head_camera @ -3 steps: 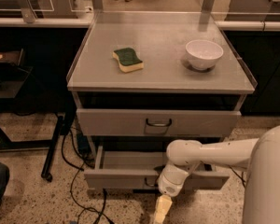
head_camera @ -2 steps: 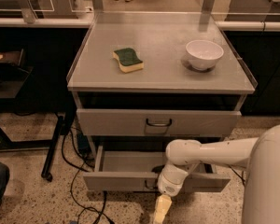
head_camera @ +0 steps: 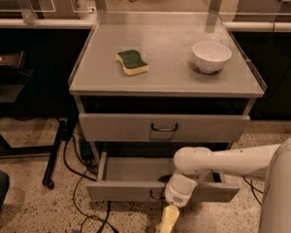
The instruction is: Open middle drawer
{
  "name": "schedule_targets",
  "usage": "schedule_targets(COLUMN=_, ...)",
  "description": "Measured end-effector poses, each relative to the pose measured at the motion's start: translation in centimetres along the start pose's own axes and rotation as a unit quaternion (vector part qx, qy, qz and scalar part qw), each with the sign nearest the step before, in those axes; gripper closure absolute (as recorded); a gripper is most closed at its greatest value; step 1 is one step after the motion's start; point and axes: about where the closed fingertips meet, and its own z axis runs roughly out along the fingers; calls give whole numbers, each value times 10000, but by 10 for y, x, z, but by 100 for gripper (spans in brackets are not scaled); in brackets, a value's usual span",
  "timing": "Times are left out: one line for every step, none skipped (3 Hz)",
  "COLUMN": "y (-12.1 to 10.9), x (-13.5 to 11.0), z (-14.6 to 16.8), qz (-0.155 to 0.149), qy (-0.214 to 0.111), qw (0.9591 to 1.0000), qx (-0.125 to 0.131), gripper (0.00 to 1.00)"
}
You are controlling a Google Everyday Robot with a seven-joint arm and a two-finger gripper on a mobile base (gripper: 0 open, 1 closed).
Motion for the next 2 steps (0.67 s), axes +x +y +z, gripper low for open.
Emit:
schedule_targets(y=1, x=-2, z=1, qz=0, qy=0, qw=10000, qx=0, gripper=0)
schedule_targets(y=-3, x=-13, z=-6, qz=-169, qy=-36, qw=9998, qx=46, gripper=0)
